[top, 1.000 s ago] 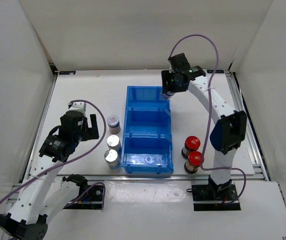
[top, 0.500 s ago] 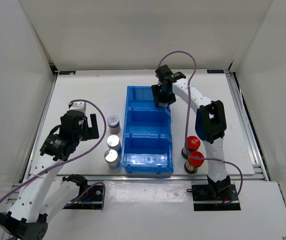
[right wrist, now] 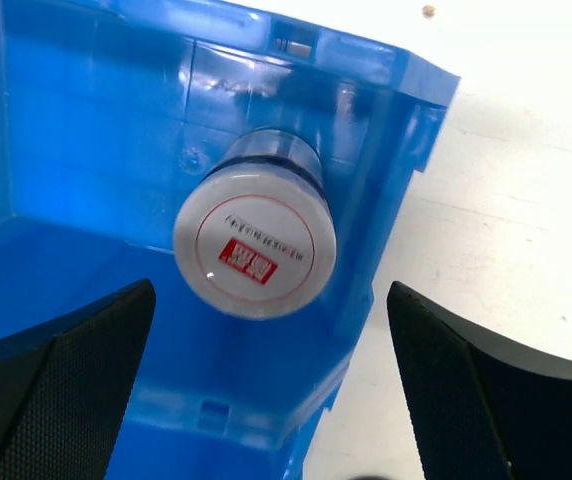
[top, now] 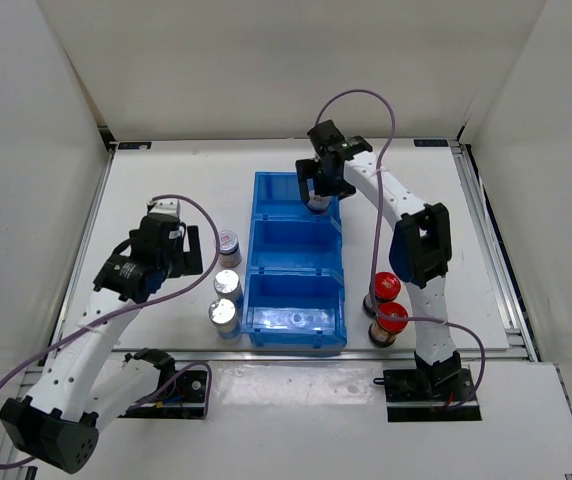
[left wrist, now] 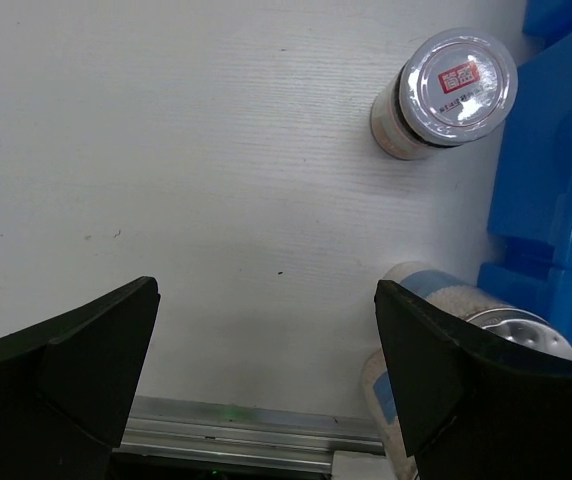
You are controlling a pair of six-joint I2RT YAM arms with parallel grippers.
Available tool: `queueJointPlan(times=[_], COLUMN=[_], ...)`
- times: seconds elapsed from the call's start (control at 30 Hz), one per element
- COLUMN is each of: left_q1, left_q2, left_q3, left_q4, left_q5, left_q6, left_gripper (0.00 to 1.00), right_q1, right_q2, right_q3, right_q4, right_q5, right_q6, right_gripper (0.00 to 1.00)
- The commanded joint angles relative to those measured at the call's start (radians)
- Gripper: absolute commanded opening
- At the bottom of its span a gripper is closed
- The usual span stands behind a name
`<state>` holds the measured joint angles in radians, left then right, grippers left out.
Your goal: Organize the condiment bottles
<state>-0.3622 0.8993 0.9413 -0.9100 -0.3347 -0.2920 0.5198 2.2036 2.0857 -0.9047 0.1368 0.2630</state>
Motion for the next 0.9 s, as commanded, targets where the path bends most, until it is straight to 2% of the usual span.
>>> queueJointPlan(times=[0.0,0.17,0.33,0.57,0.63,0.87], left_q1=[-0.003,-0.003,-0.003,0.006,0.006,0.016], left_q2=[0.004,0.088,0.277,0.457,0.49,0.633], left_q3=[0.03,0.04,0.073,0.099,0.128,0.175], left_q4=[0.055,0.226,0.4,0.434,0.434,0.465], left_q5=[0.037,0.089,0.25,0.293,0.315,0.316], left_q6=[0.016,0.069,0.053,-0.019,-0.019,-0.03], left_gripper=[1.0,1.0,1.0,1.0,1.0,1.0], right_q1=[0.025,0.045,0.033,-0.03,-0.073,-0.106], right_q2=[-0.068,-0.2,-0.353,-0.475,-0.504,-0.516], right_q3=[0.118,0.139,0.048,-0.137,-0.182,-0.182], right_q4=[-0.077,-0.146,-0.146,-0.146,-0.137,-0.097], right_q5=[0.069,0.156,0.115,0.076,0.023,-0.006], right_q6=[0.025,0.044,0.053,0.033,0.042,-0.021], right_gripper=[1.0,1.0,1.0,1.0,1.0,1.0])
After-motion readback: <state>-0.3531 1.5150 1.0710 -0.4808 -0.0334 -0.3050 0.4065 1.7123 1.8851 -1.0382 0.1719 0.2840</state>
